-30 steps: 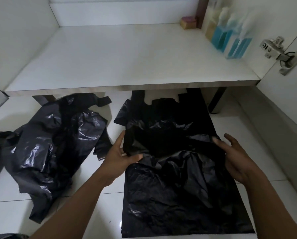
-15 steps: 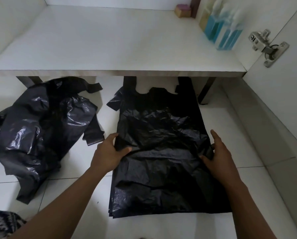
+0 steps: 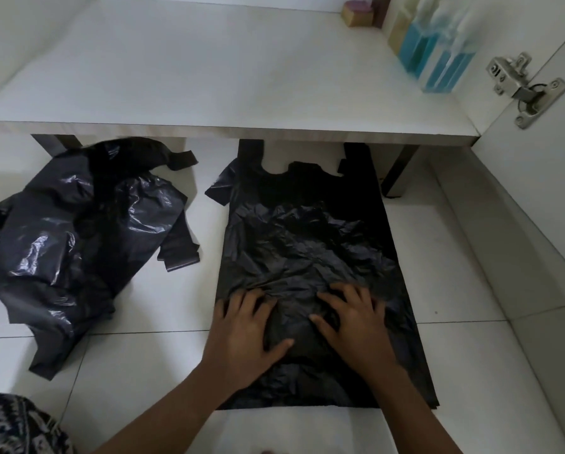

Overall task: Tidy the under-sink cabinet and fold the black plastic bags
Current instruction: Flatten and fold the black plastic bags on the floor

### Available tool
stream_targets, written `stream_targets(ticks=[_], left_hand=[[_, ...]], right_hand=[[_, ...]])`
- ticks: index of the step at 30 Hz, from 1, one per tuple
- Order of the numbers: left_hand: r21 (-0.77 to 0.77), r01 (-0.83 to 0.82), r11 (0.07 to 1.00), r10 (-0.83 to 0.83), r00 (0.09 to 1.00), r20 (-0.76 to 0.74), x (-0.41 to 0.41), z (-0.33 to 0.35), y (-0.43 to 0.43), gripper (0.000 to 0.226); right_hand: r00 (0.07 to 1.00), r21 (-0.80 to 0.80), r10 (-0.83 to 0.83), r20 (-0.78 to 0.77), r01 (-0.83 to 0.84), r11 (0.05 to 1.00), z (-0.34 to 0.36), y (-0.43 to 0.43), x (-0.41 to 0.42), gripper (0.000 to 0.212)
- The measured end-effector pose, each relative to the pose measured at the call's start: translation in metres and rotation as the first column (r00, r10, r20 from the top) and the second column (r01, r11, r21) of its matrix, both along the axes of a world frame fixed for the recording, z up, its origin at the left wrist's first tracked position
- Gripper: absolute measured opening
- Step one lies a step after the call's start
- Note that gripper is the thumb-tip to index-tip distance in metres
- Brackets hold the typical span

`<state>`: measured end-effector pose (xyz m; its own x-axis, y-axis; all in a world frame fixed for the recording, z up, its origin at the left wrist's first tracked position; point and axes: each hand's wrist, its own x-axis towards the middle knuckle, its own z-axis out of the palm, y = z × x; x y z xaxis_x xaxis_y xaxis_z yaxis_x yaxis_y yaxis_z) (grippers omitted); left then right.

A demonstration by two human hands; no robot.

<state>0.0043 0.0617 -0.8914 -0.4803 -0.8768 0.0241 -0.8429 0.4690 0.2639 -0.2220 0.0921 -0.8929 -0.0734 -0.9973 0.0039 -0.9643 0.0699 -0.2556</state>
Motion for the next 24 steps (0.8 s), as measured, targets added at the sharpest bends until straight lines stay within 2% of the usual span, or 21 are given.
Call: stream_targets(ticks=[4,10,16,18,22,24], left_hand=[[-0.005,0.014,1.0,-0.014,1.0,0.019,0.002,0.001,-0.002,0.078],[-0.065,0.035,0.997,-0.038,0.998,-0.041,-0.001,-0.001,0.002,0.07],[0.052,0.004,0.999,-0.007,0.998,0.055,0.0,-0.02,0.011,0.08],[0.068,-0.015,0.998,0.011,0.998,0.069,-0.001,-0.018,0.013,0.08],[0.101,-0.022,0.995,0.015,0.998,0.067,-0.002,-0.015,0.011,0.08],[0.138,-0.016,0.99,0.009,0.999,0.053,-0.001,-0.016,0.009,0.083]], right_hand=[[1.0,-0.02,0.012,-0.02,-0.012,1.0,-0.007,-0.001,-0.004,0.05],[0.999,-0.157,0.043,-0.017,-0.046,0.987,0.003,-0.001,0.011,0.039],[0.993,0.005,0.118,-0.007,-0.118,0.993,-0.02,0.004,0.029,0.046],[0.996,0.03,0.085,-0.036,-0.084,0.996,-0.02,0.001,0.009,0.05],[0.987,0.052,-0.154,-0.047,0.157,0.986,-0.014,-0.013,-0.066,0.057],[0.977,0.094,-0.208,-0.04,0.211,0.973,-0.011,-0.014,-0.094,0.059]])
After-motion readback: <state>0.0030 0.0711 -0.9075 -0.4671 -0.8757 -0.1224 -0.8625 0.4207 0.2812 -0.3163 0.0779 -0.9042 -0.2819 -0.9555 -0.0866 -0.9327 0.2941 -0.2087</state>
